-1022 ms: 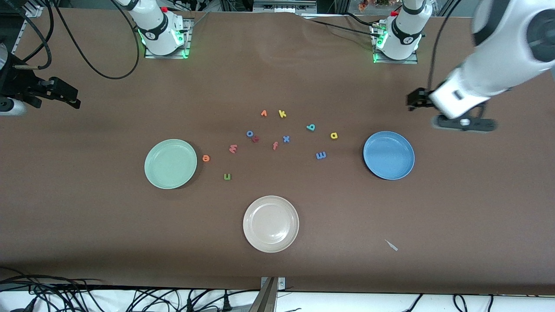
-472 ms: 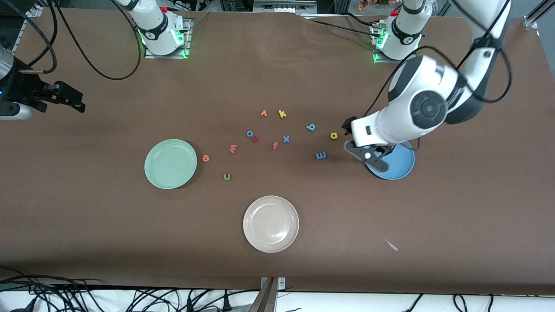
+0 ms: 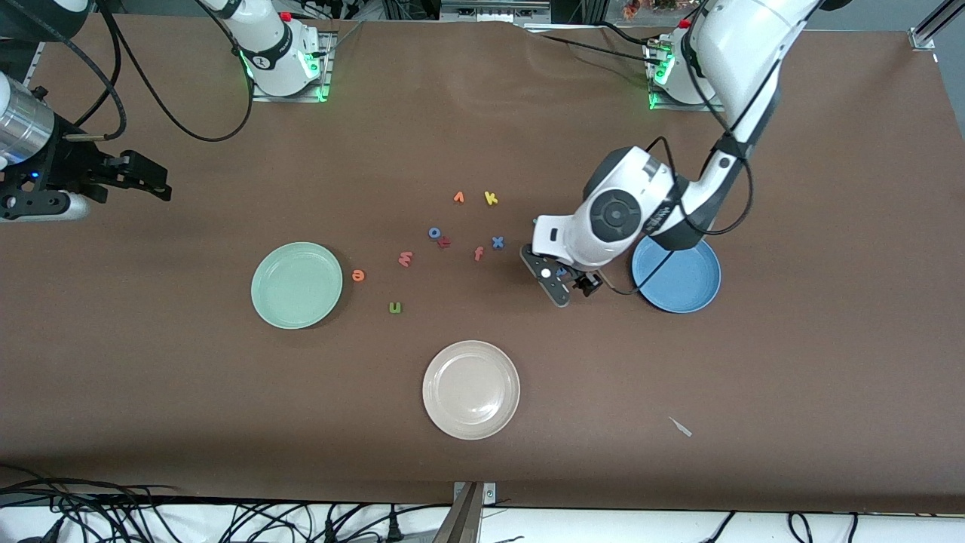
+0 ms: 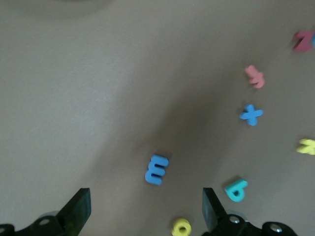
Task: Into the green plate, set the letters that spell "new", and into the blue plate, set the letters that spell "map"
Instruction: 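Reach the left gripper down to the blue foam letter m, then carry the m into the blue plate while the right gripper reaches letters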
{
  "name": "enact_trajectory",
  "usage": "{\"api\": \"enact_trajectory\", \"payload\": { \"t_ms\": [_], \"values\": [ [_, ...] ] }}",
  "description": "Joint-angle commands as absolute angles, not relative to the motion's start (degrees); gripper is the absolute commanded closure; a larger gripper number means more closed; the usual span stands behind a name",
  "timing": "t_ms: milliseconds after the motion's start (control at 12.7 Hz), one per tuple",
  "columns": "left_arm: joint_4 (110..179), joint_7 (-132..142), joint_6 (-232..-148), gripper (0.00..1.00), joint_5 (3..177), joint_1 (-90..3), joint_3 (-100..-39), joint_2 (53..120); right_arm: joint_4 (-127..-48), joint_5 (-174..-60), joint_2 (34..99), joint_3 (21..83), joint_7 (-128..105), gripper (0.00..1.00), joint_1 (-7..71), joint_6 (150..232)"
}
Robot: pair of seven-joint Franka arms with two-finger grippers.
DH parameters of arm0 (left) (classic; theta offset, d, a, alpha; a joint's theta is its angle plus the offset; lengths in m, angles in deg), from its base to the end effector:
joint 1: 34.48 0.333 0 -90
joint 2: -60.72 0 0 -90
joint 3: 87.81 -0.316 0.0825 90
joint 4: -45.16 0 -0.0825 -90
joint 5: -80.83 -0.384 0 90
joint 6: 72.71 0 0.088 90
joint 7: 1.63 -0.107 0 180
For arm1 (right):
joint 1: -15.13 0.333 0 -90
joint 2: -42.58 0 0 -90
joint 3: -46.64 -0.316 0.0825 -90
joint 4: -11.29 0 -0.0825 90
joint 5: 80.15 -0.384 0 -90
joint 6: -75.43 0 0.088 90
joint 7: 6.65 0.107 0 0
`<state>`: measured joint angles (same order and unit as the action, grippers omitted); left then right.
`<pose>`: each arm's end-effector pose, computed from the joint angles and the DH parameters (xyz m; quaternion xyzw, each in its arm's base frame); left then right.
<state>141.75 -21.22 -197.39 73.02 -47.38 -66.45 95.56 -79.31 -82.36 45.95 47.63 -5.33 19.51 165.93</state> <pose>0.5696 -0.3503 0.2592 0.8833 -0.4646 -0.0425 0.0464 0.5698 0.0381 0.5873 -0.9992 -0.0173 0.0310 0.0175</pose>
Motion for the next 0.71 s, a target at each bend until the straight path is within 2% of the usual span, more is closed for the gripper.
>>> {"api": "enact_trajectory", "payload": {
  "t_ms": [0,236,472,629],
  "values": [
    [146.74,-22.98,-203.73,0.0,69.93,-46.96,-66.45,96.31,-78.62,-85.25,46.09,48.22,-6.21,0.0,19.18,165.07],
    [152.02,-22.98,-212.6,0.0,67.13,-46.87,-66.45,97.1,-78.62,-84.72,47.23,47.78,-7.01,0.0,19.79,166.47],
    [153.35,-22.28,-215.78,0.01,66.07,-46.87,-66.54,98.34,-79.05,-83.59,49.69,47.78,-6.22,0.0,20.67,166.92],
    [153.44,-22.19,-217.01,0.17,64.66,-46.69,-66.62,99.39,-82.11,-81.91,50.31,47.69,-5.95,0.0,20.58,169.1]
  ]
}}
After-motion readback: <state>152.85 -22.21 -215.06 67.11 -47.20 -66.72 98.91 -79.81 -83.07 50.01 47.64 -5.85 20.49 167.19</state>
